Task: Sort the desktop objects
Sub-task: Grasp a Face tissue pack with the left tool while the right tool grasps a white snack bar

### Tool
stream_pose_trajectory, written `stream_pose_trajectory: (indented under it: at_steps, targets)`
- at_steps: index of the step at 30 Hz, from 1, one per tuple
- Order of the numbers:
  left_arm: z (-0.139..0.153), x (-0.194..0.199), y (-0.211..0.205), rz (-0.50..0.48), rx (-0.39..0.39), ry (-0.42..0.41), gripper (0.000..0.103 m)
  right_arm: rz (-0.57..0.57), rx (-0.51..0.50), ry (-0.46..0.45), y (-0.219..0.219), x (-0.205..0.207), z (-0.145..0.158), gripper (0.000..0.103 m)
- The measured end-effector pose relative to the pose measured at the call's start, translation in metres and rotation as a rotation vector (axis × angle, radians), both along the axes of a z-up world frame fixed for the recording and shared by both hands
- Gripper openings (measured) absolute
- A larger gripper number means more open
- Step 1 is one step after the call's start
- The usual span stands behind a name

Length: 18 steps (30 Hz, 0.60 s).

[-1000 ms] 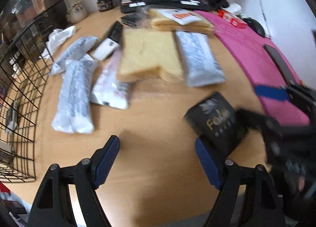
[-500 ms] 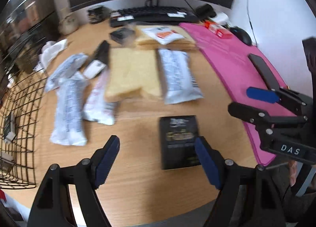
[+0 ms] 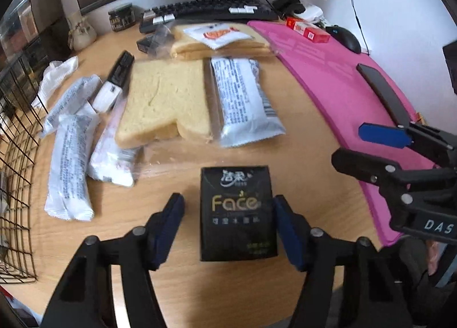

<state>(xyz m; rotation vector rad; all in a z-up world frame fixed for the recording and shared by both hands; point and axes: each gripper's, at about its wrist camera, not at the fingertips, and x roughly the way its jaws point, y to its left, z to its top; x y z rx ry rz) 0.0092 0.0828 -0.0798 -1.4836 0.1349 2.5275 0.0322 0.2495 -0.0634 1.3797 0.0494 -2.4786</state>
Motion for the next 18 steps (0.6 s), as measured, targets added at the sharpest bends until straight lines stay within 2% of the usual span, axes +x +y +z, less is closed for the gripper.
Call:
stream_pose_trajectory:
  at_steps: [2, 4, 9, 18]
  targets:
    - [0.0, 0.0, -0.002, -0.006, 0.002, 0.006, 0.064, 0.0, 0.001, -0.005, -0.002, -0.001, -0.002, 0.063]
    - [0.002, -0.002, -0.007, -0.002, 0.009, 0.009, 0.052, -0.002, 0.003, -0.004, -0.004, -0.002, -0.004, 0.063]
    - [0.01, -0.005, -0.022, 0.013, 0.014, 0.022, 0.052, 0.001, -0.008, -0.01, -0.016, -0.014, -0.004, 0.063]
    - [0.015, -0.017, -0.053, 0.053, 0.036, 0.027, 0.052, 0.026, -0.006, 0.032, -0.063, -0.057, 0.01, 0.063]
